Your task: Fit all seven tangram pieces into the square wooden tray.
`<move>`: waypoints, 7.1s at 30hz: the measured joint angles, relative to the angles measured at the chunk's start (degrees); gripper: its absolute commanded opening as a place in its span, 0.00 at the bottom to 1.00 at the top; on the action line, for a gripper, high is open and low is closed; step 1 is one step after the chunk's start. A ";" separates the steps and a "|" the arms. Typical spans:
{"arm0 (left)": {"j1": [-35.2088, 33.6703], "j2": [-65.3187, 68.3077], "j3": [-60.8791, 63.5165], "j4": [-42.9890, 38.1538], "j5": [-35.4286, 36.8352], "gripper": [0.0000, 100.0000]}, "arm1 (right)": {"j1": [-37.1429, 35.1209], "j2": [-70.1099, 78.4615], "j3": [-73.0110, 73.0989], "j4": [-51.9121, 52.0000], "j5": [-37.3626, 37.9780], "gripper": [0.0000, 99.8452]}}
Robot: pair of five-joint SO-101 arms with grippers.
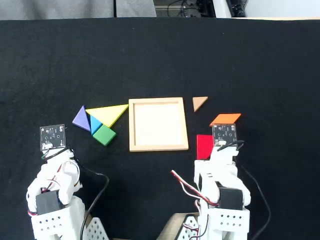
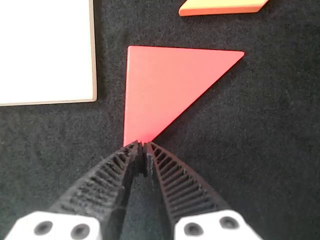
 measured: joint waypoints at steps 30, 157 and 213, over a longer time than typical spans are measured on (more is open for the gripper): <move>0.00 0.00 0.00 0.00 0.00 0.03 | 0.00 0.00 0.00 0.00 0.00 0.01; 0.62 0.00 0.00 0.00 0.00 0.03 | 0.00 0.00 0.00 0.00 0.00 0.01; 4.13 0.00 0.00 0.00 0.00 0.03 | 0.00 0.00 0.00 0.00 0.00 0.01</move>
